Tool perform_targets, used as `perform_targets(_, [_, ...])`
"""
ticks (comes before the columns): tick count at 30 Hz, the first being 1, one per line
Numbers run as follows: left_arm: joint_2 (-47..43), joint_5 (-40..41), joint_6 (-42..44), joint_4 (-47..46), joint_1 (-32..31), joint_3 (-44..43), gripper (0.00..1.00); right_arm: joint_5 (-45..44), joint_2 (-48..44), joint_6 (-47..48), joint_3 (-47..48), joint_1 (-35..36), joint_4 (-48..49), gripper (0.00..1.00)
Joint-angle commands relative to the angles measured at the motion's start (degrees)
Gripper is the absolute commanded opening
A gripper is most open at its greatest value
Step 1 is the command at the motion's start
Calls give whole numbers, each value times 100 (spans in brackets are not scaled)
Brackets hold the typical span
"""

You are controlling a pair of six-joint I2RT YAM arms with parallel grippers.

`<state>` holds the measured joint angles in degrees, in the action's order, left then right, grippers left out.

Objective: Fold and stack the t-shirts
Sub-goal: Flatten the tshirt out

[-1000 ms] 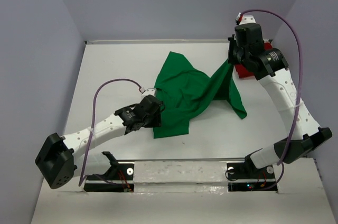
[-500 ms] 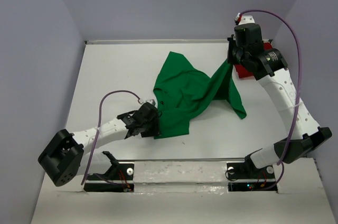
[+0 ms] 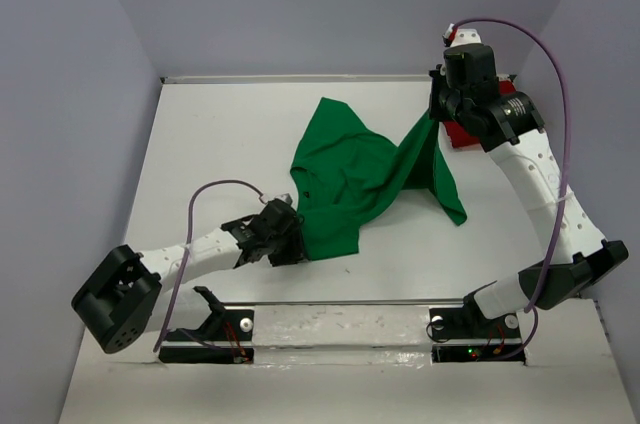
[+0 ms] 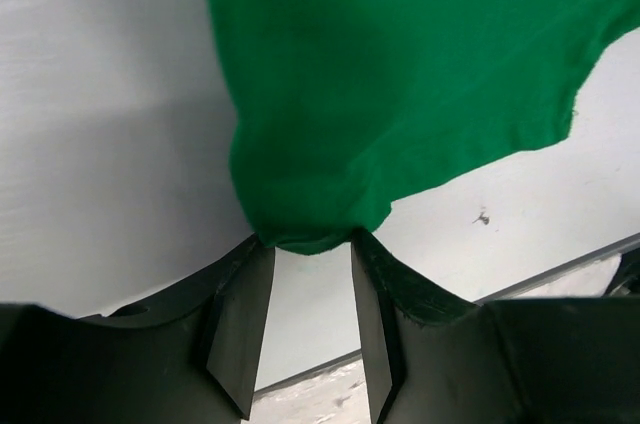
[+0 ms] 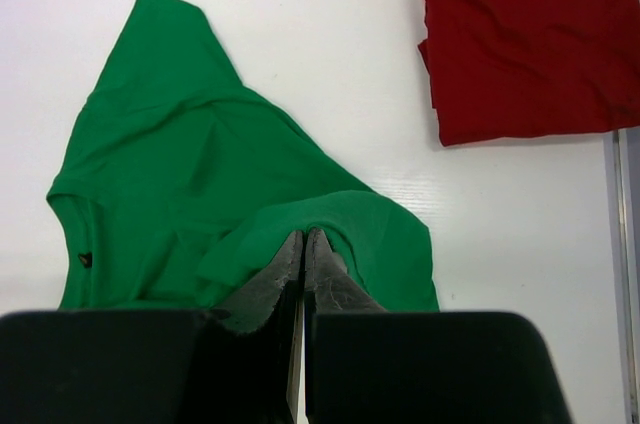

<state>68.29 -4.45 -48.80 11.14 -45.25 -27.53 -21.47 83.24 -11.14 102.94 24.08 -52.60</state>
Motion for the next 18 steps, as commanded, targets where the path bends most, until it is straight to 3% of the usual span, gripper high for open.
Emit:
perform_targets(1, [474,-118,45,-234,8,11,50,73,-194,50,16,45,303,0])
perform_targets(8, [826,-74,195,-375,8,-147,49,12,-265,85,-19,45,294,0])
perform_targets(13, [843,-30,177,-446,8,-51,41,38,-238,68,-45,45,303,0])
perform_targets(14, [844,-30,186,-446,8,-51,38,73,-238,68,-54,45,320,0])
perform_targets(18, [844,-39,177,-481,8,-7,1,144,-186,50,-28,45,338,0])
